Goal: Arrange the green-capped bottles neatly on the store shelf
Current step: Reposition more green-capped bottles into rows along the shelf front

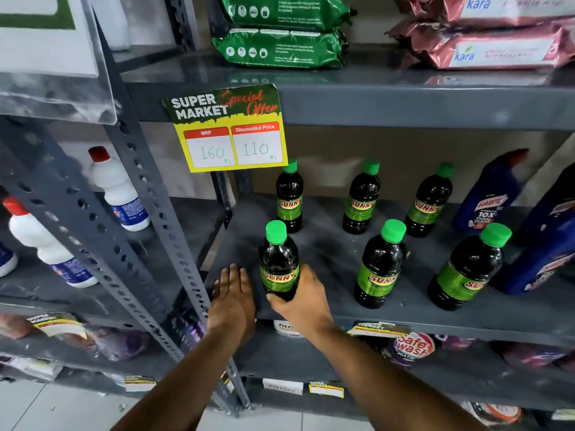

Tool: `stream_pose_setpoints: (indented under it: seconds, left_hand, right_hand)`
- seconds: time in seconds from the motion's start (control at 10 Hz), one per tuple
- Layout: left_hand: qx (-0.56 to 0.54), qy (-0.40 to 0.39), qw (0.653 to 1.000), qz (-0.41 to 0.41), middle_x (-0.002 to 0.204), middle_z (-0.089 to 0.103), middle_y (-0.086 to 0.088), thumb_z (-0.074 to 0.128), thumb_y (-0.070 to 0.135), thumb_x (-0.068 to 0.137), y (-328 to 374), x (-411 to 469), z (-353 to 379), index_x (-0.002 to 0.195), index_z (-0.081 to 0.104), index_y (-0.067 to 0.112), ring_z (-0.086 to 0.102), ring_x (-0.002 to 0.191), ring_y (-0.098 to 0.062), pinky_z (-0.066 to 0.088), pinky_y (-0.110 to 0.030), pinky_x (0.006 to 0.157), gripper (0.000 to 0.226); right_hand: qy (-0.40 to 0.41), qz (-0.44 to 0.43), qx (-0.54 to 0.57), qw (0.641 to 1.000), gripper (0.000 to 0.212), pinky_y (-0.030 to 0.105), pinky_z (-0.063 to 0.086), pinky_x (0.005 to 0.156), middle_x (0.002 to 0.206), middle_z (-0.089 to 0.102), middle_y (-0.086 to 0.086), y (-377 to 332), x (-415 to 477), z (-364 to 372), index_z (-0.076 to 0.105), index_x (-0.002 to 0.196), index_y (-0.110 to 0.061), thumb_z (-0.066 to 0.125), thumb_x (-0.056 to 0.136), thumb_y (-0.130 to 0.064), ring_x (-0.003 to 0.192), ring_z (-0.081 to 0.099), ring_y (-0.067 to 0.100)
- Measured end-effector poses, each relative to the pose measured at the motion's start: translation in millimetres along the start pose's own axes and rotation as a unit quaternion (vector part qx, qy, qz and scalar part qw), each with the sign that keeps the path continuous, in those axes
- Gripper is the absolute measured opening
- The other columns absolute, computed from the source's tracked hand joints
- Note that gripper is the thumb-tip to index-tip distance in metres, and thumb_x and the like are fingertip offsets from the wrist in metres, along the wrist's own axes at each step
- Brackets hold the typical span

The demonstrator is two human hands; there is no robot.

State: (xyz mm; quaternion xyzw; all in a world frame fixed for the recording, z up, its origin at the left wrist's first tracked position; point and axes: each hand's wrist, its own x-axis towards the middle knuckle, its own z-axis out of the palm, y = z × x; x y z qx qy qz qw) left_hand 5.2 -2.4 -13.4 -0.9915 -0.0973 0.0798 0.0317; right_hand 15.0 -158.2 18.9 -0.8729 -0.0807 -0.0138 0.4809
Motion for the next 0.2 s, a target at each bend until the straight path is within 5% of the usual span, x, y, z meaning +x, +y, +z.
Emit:
stream_pose_setpoints:
  seconds: [0.2]
  left_hand:
    - [-0.001,0.001,1.000,-0.003,0.156,-0.014,-0.023,0.067,0.025,0.083,1.2,-1.8,-1.0,0.142,-0.017,-0.002,-0.011,0.143,-0.037,0.001,-0.046,0.117,0.106]
  right_hand:
    - [-0.010,-0.010,0.007,1.000,0.065,0.020,0.042,0.087,0.116,0.058,0.001,0.6,-1.9,-1.8,0.051,0.122,-0.015,0.082,0.067,-0.031,0.110,0.055,0.018]
